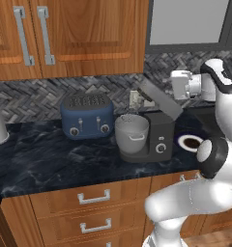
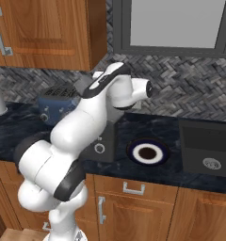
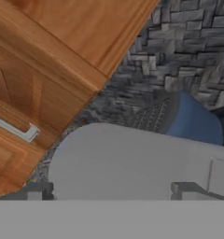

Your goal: Add butter and sugar cubes to the stand mixer bowl and then turn on the stand mixer to begin making frosting.

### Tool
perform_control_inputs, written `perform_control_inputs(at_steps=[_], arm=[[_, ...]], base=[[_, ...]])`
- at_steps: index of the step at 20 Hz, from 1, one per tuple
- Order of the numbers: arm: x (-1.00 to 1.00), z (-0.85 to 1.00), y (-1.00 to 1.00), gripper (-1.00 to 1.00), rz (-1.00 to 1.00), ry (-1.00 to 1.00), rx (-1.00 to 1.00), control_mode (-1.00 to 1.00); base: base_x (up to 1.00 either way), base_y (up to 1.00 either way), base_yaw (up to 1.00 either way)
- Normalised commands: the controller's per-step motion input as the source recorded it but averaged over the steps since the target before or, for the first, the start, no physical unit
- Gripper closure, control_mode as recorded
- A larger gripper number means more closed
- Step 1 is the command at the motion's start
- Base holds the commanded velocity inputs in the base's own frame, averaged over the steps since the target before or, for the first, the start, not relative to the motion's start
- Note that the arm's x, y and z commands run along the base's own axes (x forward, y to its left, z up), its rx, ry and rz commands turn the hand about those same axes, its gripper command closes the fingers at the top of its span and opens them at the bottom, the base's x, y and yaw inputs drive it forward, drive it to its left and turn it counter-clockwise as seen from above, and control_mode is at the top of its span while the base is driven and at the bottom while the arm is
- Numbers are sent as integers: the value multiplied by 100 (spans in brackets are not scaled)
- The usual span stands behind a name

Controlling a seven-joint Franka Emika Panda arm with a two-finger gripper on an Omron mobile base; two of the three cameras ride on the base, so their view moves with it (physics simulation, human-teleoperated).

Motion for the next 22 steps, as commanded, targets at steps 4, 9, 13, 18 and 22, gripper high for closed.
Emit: perform_control_inputs(at_steps=[4, 9, 13, 18, 22], arm=[[-1, -35, 100, -100, 0, 0, -29, -100], [0, -56, 100, -100, -2, 0, -36, -100], [0, -86, 82, -100, -5, 3, -40, -100], [0, -98, 45, -100, -10, 8, -39, -100], [-22, -19, -3, -100, -13, 1, -16, -100]], base=[[0, 0, 0], [0, 0, 0], [0, 0, 0], [0, 0, 0], [0, 0, 0]])
